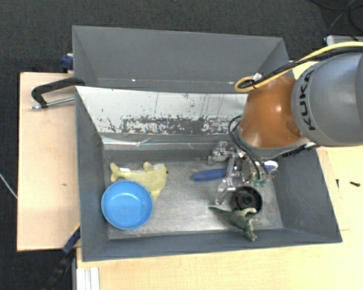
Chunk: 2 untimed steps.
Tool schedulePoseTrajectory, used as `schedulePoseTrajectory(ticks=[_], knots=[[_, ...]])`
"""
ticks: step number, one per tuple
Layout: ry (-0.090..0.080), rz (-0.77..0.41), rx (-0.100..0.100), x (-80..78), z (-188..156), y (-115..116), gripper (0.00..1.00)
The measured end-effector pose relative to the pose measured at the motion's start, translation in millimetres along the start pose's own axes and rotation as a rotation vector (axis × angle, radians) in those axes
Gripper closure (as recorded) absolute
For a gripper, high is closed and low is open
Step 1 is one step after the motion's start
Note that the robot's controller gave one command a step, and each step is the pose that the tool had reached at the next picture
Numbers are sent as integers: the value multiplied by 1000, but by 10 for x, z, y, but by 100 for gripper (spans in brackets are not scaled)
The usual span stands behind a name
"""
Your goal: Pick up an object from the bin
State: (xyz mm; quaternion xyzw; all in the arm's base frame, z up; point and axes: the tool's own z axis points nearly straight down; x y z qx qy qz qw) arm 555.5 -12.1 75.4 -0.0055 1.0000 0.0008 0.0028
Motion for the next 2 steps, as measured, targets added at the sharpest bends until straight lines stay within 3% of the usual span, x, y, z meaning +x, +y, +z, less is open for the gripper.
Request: schedulePoseTrajectory(ticks=[1,2], knots=[[0,1,0,-3,-3,-1,100],[-6,2,1,-35,-680,4,100]])
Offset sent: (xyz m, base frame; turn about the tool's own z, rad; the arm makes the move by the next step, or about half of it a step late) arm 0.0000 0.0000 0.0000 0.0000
